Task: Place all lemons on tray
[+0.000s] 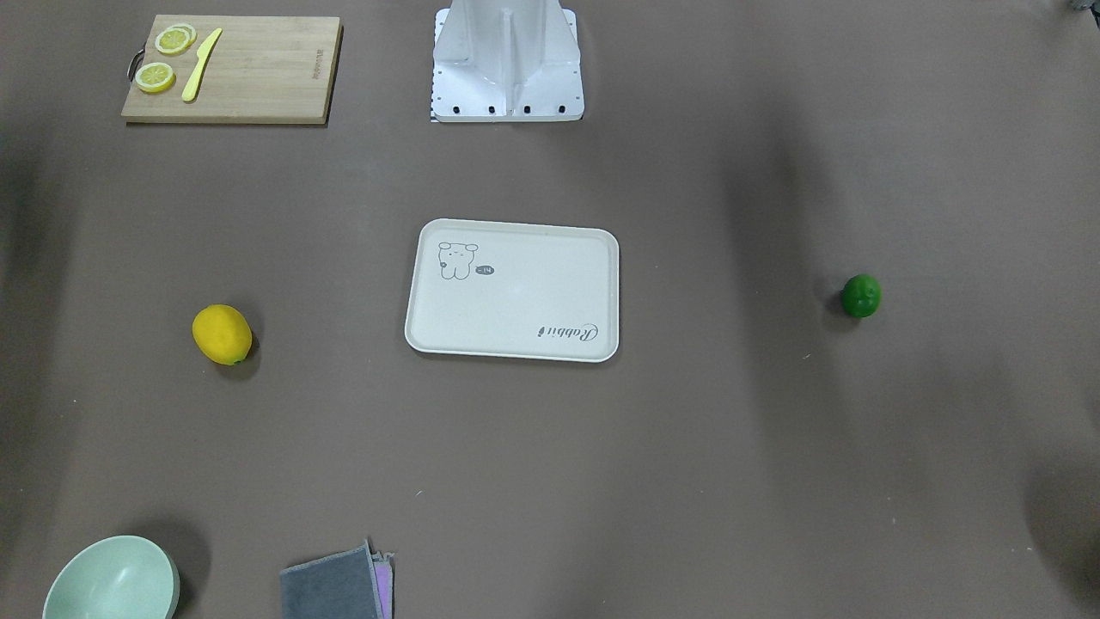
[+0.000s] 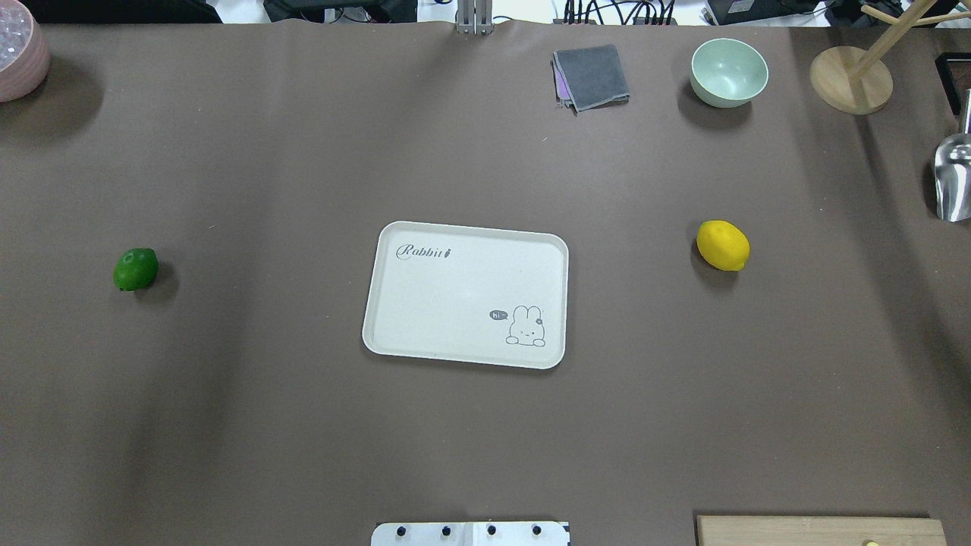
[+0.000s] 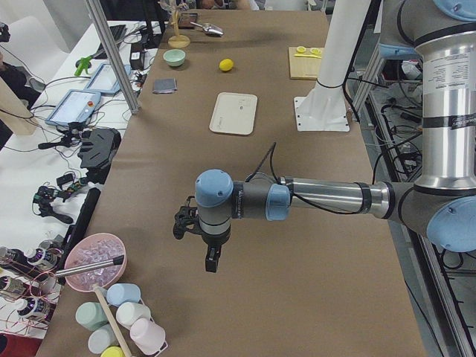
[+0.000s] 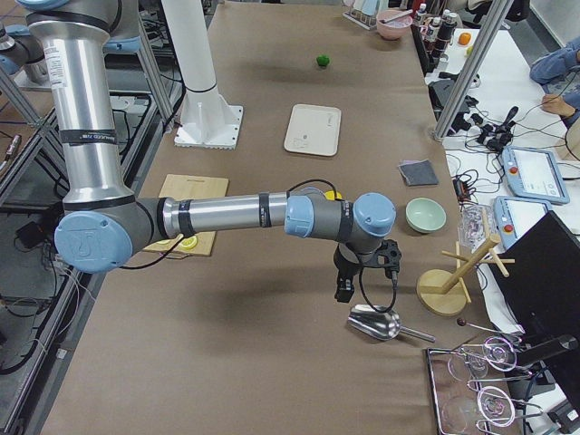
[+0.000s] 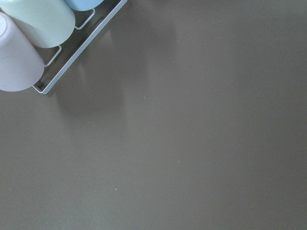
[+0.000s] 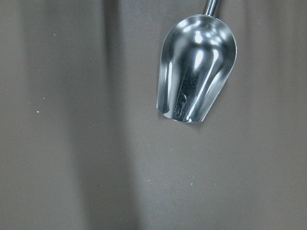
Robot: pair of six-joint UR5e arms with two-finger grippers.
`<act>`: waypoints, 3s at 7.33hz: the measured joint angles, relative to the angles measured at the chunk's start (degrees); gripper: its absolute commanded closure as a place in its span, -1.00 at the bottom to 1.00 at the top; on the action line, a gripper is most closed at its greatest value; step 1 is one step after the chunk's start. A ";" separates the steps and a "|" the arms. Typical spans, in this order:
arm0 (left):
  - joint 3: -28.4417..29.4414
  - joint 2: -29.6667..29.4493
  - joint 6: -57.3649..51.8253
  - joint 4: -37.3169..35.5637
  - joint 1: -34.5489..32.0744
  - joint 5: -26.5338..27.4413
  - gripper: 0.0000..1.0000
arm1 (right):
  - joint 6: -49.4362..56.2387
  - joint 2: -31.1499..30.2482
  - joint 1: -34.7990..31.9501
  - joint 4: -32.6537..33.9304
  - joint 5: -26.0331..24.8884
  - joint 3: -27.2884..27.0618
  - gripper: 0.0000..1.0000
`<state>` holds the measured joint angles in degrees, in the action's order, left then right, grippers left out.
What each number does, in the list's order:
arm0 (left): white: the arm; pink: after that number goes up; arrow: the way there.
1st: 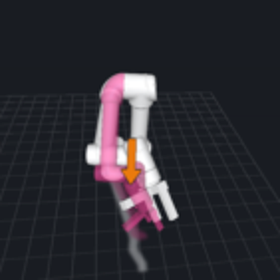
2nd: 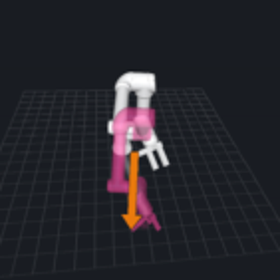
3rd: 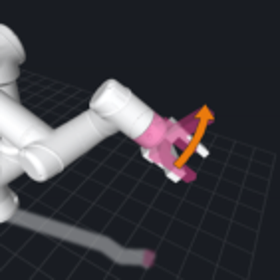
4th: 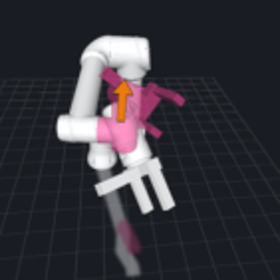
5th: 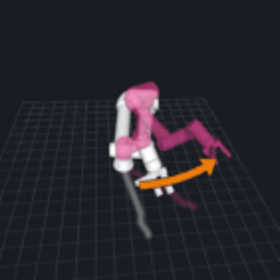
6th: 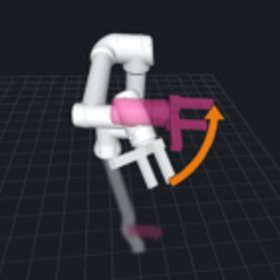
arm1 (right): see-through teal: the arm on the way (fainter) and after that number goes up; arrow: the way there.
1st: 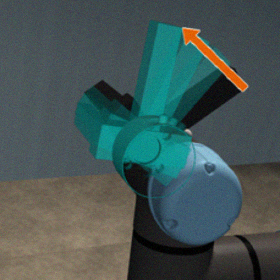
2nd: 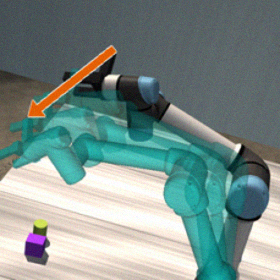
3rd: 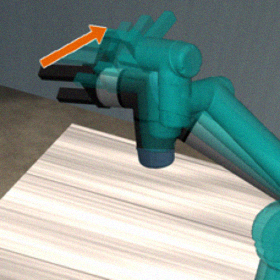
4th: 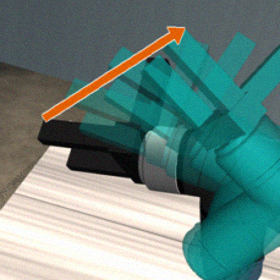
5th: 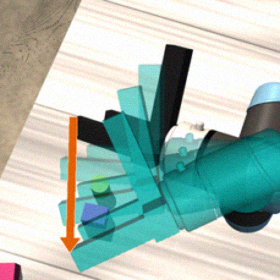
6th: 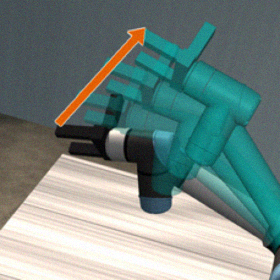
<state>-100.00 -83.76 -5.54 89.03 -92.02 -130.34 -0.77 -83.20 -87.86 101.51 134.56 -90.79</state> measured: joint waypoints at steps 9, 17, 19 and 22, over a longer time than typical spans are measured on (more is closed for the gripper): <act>-0.90 -0.92 1.38 -0.52 0.40 -0.30 -0.94 | -7.92 4.93 6.37 0.00 3.13 -0.93 -0.99; -2.99 -10.60 40.31 6.21 27.18 -4.23 -0.95 | -20.02 17.59 25.64 -0.06 -0.56 0.30 -0.99; 1.32 -11.79 44.87 15.30 32.73 -2.46 -0.95 | -20.74 19.75 29.29 -1.24 -1.14 1.77 -0.99; 2.96 -12.39 45.53 18.76 37.78 1.36 -0.94 | -20.94 19.87 32.95 -5.26 -1.05 4.42 -0.98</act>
<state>-97.04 -96.15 39.98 107.79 -54.24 -128.98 -21.70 -63.33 -54.91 96.25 133.51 -86.38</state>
